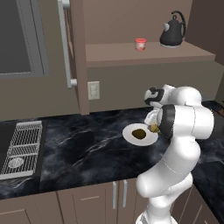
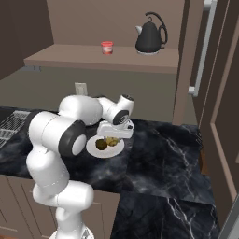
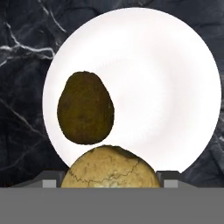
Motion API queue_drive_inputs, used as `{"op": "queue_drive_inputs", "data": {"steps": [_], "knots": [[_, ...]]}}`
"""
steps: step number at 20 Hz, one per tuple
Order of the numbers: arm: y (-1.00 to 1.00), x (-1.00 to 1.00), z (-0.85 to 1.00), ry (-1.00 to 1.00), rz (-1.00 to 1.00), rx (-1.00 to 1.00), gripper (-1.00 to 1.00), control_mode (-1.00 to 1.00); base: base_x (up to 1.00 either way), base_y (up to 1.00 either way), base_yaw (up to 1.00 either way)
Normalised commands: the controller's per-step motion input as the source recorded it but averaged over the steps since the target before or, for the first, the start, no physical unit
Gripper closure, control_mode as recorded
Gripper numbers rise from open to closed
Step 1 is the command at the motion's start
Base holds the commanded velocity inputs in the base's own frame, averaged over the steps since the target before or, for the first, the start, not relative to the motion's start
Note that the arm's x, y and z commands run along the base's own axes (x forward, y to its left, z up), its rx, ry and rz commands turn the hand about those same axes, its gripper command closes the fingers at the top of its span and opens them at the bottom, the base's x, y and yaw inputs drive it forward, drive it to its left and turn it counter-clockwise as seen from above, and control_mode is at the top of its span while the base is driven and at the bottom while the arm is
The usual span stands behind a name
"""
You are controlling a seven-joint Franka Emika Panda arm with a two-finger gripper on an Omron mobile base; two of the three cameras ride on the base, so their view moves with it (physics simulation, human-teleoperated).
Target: Pick the avocado and bread from the counter and place them on the plate. Then pick the jam from the cabinet and place it next to the plate. Lastly close the cabinet door.
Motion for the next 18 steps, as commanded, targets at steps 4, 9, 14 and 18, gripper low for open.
{"op": "queue_drive_inputs", "data": {"steps": [4,9,14,18], "knots": [[0.06,0.21,-0.27,-0.01,0.00,0.00,1.00,-1.00,0.00,0.00,0.00],[0.03,0.17,-0.24,0.00,0.00,0.00,1.00,-1.00,0.00,0.00,0.00],[0.02,0.14,-0.21,0.00,0.00,0.00,1.00,-1.00,0.00,0.00,0.00],[0.02,0.11,-0.18,0.00,0.00,0.00,1.00,-1.00,0.00,0.00,0.00]]}}
